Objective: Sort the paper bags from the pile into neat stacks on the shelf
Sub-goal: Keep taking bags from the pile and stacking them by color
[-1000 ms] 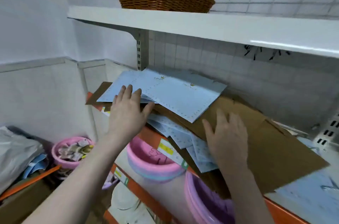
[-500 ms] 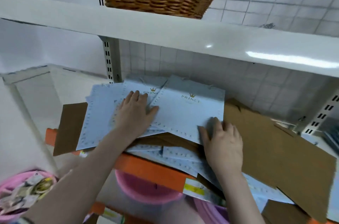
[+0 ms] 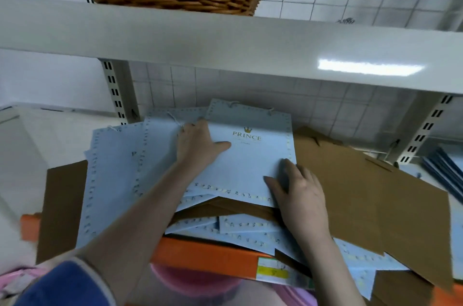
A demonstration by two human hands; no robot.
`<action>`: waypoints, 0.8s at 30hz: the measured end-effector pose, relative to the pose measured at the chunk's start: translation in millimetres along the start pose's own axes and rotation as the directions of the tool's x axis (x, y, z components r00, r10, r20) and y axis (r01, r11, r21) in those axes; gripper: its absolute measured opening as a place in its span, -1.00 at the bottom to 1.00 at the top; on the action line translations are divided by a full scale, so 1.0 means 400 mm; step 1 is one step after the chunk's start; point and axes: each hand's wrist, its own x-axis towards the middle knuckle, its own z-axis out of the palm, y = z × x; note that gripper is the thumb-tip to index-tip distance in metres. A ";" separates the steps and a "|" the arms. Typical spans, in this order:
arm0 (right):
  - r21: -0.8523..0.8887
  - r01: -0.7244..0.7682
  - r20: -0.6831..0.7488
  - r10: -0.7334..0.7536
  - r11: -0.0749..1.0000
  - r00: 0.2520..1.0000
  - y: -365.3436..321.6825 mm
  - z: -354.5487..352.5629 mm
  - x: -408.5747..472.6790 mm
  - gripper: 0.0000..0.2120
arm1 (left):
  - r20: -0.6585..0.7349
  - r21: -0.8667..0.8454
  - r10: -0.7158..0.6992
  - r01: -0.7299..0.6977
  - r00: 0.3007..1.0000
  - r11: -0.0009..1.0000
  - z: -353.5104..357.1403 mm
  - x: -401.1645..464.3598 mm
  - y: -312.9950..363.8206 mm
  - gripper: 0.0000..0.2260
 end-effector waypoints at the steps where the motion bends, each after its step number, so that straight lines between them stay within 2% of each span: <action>1: 0.006 -0.001 0.002 0.000 1.000 1.000 -0.003 -0.004 -0.001 -0.50 | -0.015 -0.054 -0.017 0.016 1.000 0.998 -0.001 0.003 0.000 -0.35; 6: 0.039 -0.050 0.044 0.049 0.998 0.998 -0.007 -0.016 0.003 -0.39 | -0.087 -0.284 -0.015 -0.010 0.996 0.959 -0.005 0.007 -0.010 -0.36; 10: 0.151 -0.139 0.047 0.133 0.979 0.990 -0.016 -0.028 0.015 -0.33 | -0.168 -0.551 0.011 -0.102 0.986 0.828 -0.018 -0.014 -0.019 -0.37; 12: 0.198 -0.190 0.065 0.181 0.962 0.981 -0.016 -0.036 0.019 -0.35 | -0.213 -0.622 0.017 -0.149 0.977 0.769 -0.027 -0.031 -0.024 -0.40; 17: 0.246 -0.264 0.120 0.241 0.932 0.963 -0.015 -0.067 -0.001 -0.56 | -0.206 -0.670 -0.027 -0.121 0.978 0.732 -0.031 -0.071 -0.036 -0.38; 21: 0.255 -0.216 0.081 0.201 0.943 0.976 -0.001 -0.098 -0.036 -0.44 | -0.161 -0.666 -0.090 -0.041 0.983 0.745 -0.034 -0.112 -0.017 -0.48; 24: 0.271 -0.182 0.056 0.173 0.945 0.983 0.042 -0.132 -0.065 -0.43 | -0.153 -0.643 -0.105 -0.018 0.983 0.766 -0.020 -0.159 0.014 -0.44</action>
